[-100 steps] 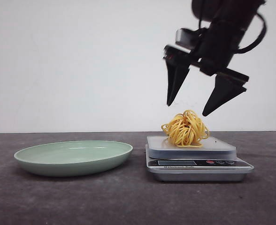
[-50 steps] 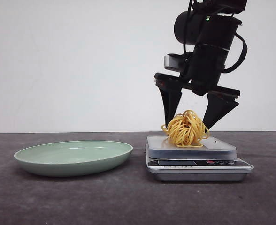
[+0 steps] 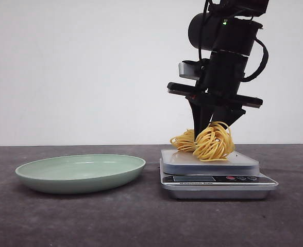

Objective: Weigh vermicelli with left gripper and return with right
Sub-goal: 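Lower the right gripper onto the bundle on the scale and grasp it, then lift the bundle with the right gripper and carry it over the plate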

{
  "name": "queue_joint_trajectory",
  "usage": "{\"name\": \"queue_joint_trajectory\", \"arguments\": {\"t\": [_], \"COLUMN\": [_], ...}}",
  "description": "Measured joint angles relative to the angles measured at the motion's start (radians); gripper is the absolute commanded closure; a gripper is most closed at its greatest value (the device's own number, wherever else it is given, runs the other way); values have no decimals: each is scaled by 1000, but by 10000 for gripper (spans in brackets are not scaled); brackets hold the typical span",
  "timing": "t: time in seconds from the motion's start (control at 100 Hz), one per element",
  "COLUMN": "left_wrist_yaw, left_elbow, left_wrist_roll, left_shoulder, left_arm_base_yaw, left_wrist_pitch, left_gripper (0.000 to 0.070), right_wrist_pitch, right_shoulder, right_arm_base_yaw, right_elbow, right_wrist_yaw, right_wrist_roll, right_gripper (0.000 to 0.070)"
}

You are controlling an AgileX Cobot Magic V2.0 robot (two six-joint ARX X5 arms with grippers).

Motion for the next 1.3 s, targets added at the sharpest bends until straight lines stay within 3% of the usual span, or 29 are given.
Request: {"name": "queue_joint_trajectory", "arguments": {"t": [0.14, 0.35, 0.48, 0.84, 1.3], "left_wrist_yaw": [0, 0, 0, 0, 0], "left_elbow": [0, 0, 0, 0, 0], "left_wrist_roll": [0, 0, 0, -1, -1], "left_shoulder": [0, 0, 0, 0, 0], "left_arm_base_yaw": [0, 0, 0, 0, 0], "left_wrist_pitch": [0, 0, 0, 0, -4], "left_gripper": [439, 439, 439, 439, 439], "right_wrist_pitch": [11, 171, 294, 509, 529], "right_shoulder": [-72, -212, -224, -103, 156], "right_arm_base_yaw": [8, 70, 143, 269, 275], "right_elbow": [0, 10, 12, 12, 12], "right_wrist_yaw": [-13, -203, -273, -256, -253], "right_wrist_roll": [11, 87, 152, 285, 382], "right_gripper": [696, 696, 696, 696, 696]}}
